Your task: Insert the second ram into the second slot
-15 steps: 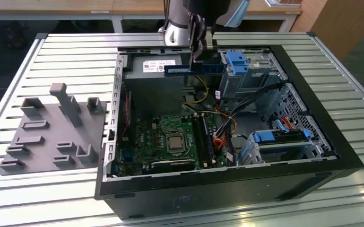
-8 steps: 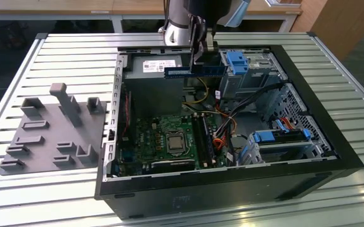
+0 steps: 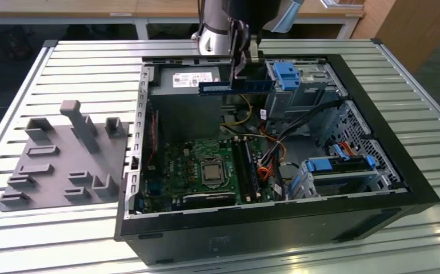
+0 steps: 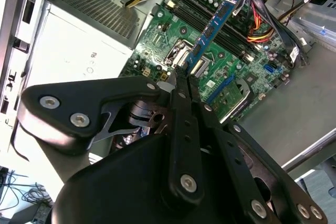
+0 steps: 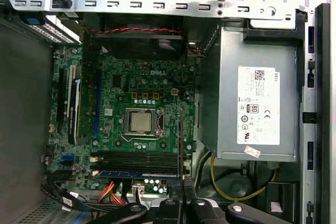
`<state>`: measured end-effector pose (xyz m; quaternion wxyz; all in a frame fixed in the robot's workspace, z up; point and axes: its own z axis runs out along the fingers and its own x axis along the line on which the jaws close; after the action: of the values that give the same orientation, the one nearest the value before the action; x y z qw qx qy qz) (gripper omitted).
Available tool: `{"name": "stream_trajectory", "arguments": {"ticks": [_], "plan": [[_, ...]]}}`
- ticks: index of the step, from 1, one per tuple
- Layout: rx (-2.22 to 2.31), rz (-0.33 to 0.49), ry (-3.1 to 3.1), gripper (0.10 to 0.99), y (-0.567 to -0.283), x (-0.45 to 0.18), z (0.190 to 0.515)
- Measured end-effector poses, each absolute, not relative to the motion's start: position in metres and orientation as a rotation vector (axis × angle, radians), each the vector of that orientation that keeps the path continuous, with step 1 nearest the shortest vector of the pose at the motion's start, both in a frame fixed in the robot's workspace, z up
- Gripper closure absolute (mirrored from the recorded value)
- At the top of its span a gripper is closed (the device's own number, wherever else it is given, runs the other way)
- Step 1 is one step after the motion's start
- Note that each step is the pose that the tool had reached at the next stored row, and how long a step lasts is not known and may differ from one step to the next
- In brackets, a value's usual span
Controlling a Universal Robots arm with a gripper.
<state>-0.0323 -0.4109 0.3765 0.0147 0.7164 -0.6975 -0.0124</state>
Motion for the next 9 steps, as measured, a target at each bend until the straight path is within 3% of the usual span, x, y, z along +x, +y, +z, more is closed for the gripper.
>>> {"name": "stream_trajectory", "arguments": {"ticks": [9], "plan": [[2.229, -0.037, -2.17, 0.953, -0.4151, -0.0323, 0.3765]]}}
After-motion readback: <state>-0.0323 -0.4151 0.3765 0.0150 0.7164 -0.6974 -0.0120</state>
